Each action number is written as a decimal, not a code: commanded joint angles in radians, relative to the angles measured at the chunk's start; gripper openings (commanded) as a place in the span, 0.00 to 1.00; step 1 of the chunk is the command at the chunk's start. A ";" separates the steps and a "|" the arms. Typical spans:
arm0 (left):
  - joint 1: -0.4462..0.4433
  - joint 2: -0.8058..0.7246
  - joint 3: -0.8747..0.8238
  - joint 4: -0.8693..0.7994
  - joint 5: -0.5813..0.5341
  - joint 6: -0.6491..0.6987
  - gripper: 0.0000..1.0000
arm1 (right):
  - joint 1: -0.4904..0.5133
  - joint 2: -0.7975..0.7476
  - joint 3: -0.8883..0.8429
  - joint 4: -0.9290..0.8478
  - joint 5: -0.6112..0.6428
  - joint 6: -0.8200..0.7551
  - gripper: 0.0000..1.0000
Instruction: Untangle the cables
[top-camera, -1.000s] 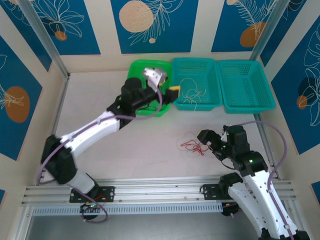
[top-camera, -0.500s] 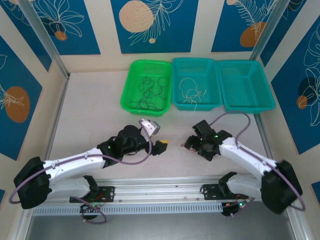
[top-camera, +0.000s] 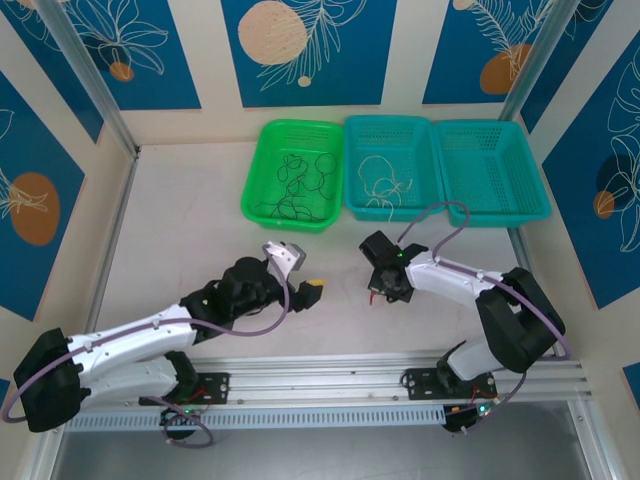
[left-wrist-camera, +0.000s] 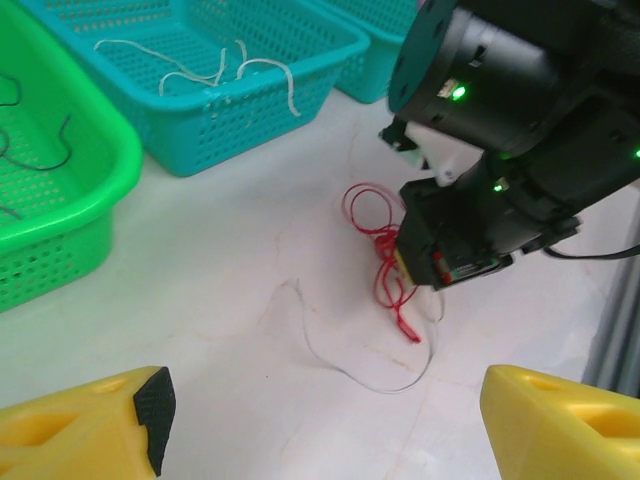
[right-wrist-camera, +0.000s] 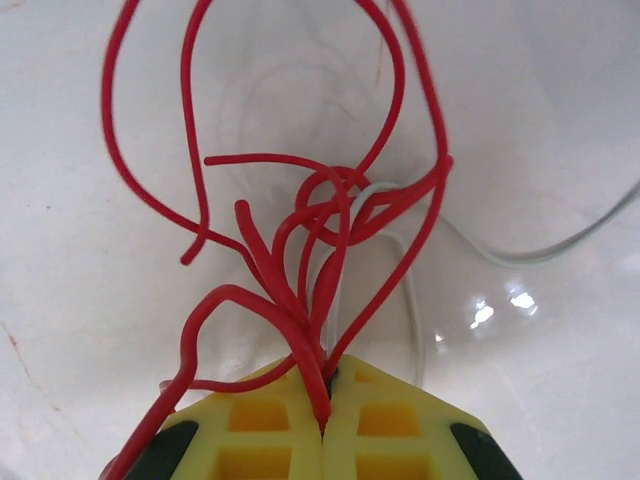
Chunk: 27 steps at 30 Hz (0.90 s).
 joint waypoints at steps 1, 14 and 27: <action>0.027 -0.021 0.034 -0.103 -0.082 -0.051 0.81 | 0.021 -0.091 0.016 0.004 0.025 -0.164 0.00; 0.189 0.182 0.075 0.021 0.390 -0.380 0.88 | 0.027 -0.362 -0.025 0.079 -0.150 -0.311 0.00; 0.107 0.571 0.179 0.164 0.192 -0.575 0.81 | 0.033 -0.413 -0.063 0.143 -0.237 -0.247 0.00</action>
